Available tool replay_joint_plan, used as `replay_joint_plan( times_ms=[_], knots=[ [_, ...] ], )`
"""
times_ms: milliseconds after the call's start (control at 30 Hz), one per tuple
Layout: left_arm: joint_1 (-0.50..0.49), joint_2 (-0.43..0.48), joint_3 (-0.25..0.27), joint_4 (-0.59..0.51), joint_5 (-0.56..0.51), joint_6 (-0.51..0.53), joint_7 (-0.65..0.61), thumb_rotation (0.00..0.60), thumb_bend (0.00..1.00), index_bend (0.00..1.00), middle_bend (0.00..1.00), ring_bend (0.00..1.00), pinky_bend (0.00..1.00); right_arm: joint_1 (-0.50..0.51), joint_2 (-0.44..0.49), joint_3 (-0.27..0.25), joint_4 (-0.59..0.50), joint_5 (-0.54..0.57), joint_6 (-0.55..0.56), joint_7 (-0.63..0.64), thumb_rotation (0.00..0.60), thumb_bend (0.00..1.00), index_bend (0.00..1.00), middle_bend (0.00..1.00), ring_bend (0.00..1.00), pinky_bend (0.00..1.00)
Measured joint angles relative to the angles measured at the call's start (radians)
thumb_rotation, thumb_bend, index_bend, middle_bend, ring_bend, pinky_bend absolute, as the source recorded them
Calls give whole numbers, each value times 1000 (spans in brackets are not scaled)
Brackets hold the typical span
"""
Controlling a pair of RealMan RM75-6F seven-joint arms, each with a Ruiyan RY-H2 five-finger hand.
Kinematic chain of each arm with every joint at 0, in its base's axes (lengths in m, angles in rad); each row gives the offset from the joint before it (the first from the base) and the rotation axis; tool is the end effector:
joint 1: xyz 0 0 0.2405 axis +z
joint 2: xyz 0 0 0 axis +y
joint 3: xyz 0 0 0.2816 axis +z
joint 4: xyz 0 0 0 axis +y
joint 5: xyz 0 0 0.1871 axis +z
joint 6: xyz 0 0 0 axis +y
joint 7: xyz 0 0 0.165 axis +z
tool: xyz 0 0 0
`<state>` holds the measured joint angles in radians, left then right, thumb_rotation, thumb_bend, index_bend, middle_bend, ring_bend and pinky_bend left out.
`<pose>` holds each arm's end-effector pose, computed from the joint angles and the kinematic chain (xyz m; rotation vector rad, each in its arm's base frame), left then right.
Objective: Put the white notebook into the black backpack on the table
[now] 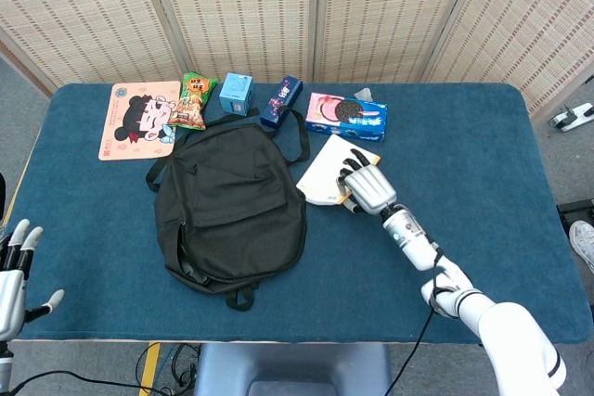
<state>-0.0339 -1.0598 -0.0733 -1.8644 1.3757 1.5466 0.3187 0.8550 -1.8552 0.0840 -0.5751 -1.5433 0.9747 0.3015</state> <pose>-0.3059 0.1859 0.2093 -1.2769 -0.8519 -0.7418 -0.1892 -0.4439 -0.0365 1.9335 -0.7066 0.9936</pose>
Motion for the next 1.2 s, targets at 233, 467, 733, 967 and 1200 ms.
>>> replay_joint_plan(
  times_ms=[233, 467, 733, 967, 1200],
  knots=[
    [-18, 13, -14, 3, 5, -12, -11, 600, 184, 9, 0, 0, 0, -1, 22, -2, -30, -2, 16, -23, 600, 550, 660, 447, 209, 61],
    [-69, 40, -35, 5, 21, -67, -37, 600, 184, 21, 0, 0, 0, -18, 102, -4, -124, -24, 111, -79, 600, 629, 660, 467, 234, 88],
    [-169, 73, -70, 1, 55, -179, -105, 600, 185, 71, 0, 0, 0, -51, 236, 2, -272, -50, 232, -161, 600, 629, 660, 468, 235, 119],
    [-283, 89, -88, 23, 83, -337, -221, 600, 185, 117, 1, 37, 26, -79, 330, 25, -367, -57, 306, -212, 600, 629, 660, 468, 236, 141],
    [-433, 65, -105, 93, 134, -489, -343, 600, 185, 206, 92, 125, 109, -109, 408, 46, -438, -54, 363, -245, 600, 629, 660, 468, 240, 145]
  ],
)
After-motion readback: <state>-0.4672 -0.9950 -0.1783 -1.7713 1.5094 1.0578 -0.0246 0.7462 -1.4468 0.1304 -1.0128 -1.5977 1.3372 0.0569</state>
